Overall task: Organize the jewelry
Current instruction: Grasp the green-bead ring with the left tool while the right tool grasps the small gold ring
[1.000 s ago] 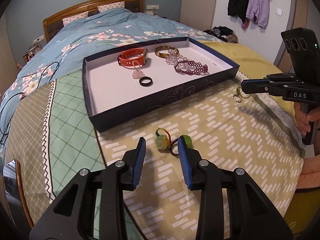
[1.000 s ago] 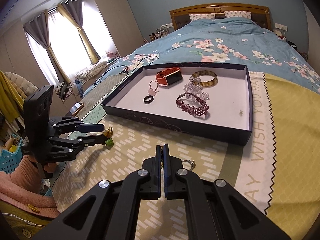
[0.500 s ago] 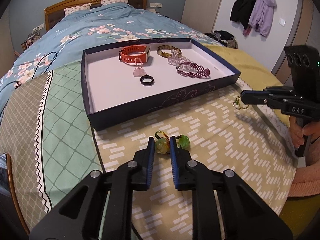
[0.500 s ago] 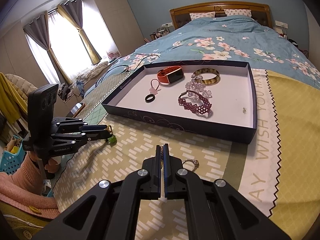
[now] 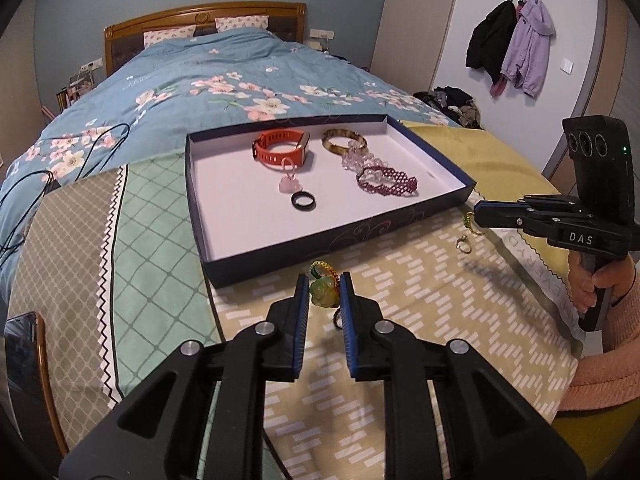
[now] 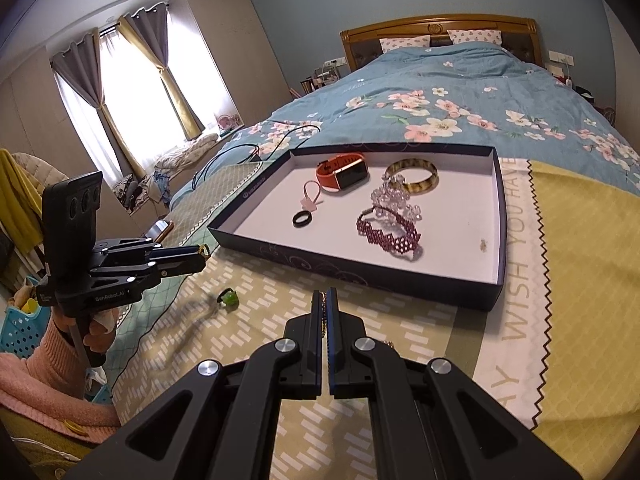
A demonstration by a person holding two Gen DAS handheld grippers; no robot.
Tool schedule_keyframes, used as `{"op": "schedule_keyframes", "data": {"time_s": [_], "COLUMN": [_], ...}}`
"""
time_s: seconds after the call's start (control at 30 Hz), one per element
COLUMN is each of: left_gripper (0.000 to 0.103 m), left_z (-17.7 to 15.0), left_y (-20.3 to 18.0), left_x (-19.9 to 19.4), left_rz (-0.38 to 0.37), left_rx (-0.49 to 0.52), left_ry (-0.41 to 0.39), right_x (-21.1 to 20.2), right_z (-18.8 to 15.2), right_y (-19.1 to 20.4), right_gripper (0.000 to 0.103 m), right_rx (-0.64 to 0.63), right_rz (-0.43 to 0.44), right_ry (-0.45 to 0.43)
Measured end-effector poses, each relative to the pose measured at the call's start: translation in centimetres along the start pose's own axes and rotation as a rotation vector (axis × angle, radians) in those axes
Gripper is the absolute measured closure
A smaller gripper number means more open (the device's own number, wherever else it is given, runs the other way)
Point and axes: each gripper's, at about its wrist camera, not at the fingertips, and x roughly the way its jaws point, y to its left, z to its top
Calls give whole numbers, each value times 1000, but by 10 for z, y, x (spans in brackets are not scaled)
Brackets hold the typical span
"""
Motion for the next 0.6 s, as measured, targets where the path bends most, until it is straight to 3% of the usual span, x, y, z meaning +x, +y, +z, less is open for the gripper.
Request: {"op": "schedule_keyframes", "data": {"time_s": [0.6], "left_gripper": [87], "left_z": [14], "left_y": [-14], "left_x": [-4], "left_rz": [-18], "left_rx": [0], "left_ry": [-45], "right_x": [-4], "right_z": [10], "right_y": [1], "right_gripper": [102], "right_rx": [-1], "right_rz": [6], "right_ry": [-33]}}
